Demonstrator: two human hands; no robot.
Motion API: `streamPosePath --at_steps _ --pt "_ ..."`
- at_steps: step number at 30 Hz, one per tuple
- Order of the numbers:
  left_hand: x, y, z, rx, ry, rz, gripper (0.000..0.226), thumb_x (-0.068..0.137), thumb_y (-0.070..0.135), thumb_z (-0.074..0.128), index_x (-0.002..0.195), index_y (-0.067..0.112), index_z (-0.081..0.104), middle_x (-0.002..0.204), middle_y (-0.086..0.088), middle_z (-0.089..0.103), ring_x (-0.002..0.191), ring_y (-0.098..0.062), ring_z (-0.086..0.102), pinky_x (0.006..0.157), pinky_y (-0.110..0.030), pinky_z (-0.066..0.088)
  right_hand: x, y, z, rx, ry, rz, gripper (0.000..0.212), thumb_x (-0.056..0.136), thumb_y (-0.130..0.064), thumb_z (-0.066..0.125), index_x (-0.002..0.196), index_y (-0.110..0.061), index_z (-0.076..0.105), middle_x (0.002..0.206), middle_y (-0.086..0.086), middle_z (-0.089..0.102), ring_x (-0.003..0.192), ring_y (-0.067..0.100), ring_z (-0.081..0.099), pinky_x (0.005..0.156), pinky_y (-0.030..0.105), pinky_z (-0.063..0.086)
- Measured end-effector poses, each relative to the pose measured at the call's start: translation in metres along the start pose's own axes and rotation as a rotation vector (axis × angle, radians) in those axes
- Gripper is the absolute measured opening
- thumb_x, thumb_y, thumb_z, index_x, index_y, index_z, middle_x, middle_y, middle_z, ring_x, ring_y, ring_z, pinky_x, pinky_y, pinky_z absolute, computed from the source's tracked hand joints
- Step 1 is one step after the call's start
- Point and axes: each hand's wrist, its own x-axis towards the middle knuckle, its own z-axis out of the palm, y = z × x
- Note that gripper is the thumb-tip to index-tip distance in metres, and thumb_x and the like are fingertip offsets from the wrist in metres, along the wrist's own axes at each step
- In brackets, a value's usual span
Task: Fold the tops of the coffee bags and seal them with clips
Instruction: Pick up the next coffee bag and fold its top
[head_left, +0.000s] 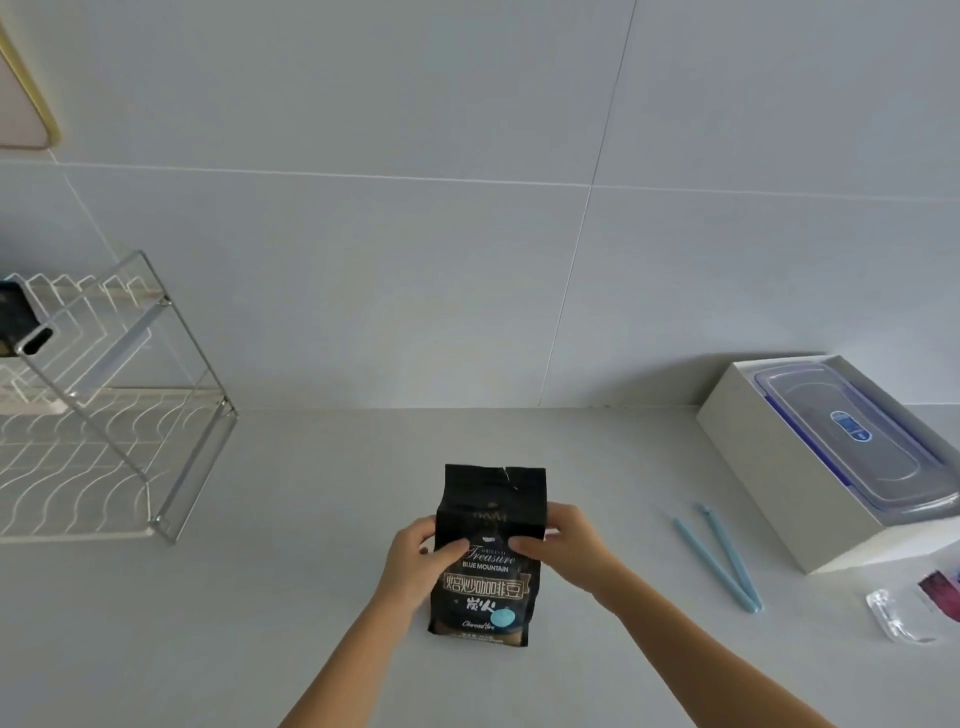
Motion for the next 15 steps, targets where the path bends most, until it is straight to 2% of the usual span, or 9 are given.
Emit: streamPosePath --at_steps 2,5,7,9,11,13,15 --pt "0.003 0.004 -0.001 -0.036 -0.04 -0.011 0.013 0.081 0.013 0.068 0.092 0.021 0.067 0.098 -0.004 0.072 0.095 -0.022 0.066 0.072 -0.028 0.053 0.001 -0.004 0.002 0.047 0.047 -0.025 0.012 0.082 -0.012 0.069 0.082 -0.024 0.068 0.087 -0.006 0.073 0.083 0.01 0.07 0.07 0.023 0.058" --pt "0.001 -0.001 0.005 -0.081 -0.041 -0.033 0.014 0.084 0.012 0.065 0.098 0.013 0.066 0.101 -0.011 0.071 0.095 -0.027 0.066 0.076 -0.034 0.054 -0.005 -0.001 0.014 0.064 0.113 -0.006 0.008 0.086 -0.011 0.064 0.093 -0.012 0.067 0.092 0.003 0.073 0.086 0.016 0.069 0.072 0.028 0.058" --pt "-0.001 -0.001 0.007 -0.11 -0.004 -0.027 0.012 0.084 0.013 0.066 0.096 0.011 0.067 0.098 -0.012 0.072 0.092 -0.027 0.068 0.073 -0.034 0.056 -0.003 -0.004 0.013 0.027 0.146 -0.036 0.009 0.086 -0.012 0.064 0.094 -0.009 0.068 0.091 0.002 0.073 0.085 0.017 0.068 0.073 0.027 0.058" --pt "0.002 0.003 0.005 -0.132 0.021 0.0 0.006 0.083 0.015 0.067 0.089 0.016 0.069 0.089 -0.007 0.075 0.084 -0.021 0.07 0.062 -0.026 0.055 0.0 -0.012 0.01 -0.027 0.198 -0.108 0.007 0.083 -0.013 0.067 0.088 -0.018 0.069 0.084 -0.007 0.072 0.079 0.009 0.068 0.069 0.019 0.055" --pt "0.006 0.008 0.001 -0.132 0.015 0.037 0.005 0.082 0.016 0.068 0.085 0.018 0.07 0.083 -0.003 0.075 0.076 -0.014 0.071 0.055 -0.02 0.053 0.002 -0.013 0.011 -0.012 0.254 -0.139 0.014 0.082 -0.013 0.069 0.082 -0.027 0.068 0.079 -0.013 0.071 0.074 0.002 0.066 0.064 0.012 0.052" --pt "0.008 0.007 0.0 -0.056 0.005 0.035 0.006 0.082 0.015 0.068 0.088 0.017 0.068 0.09 -0.005 0.074 0.076 -0.012 0.07 0.056 -0.017 0.052 0.001 -0.009 0.015 -0.05 0.209 -0.109 0.013 0.082 -0.011 0.068 0.083 -0.024 0.069 0.08 -0.01 0.071 0.073 0.003 0.065 0.063 0.013 0.05" --pt "0.007 0.004 0.001 0.024 0.034 0.04 0.01 0.083 0.014 0.067 0.092 0.015 0.064 0.1 -0.01 0.07 0.085 -0.014 0.067 0.066 -0.022 0.054 0.004 -0.009 0.012 -0.174 0.116 -0.086 0.006 0.082 -0.01 0.068 0.087 -0.013 0.07 0.082 -0.005 0.07 0.073 0.004 0.062 0.065 0.018 0.047"
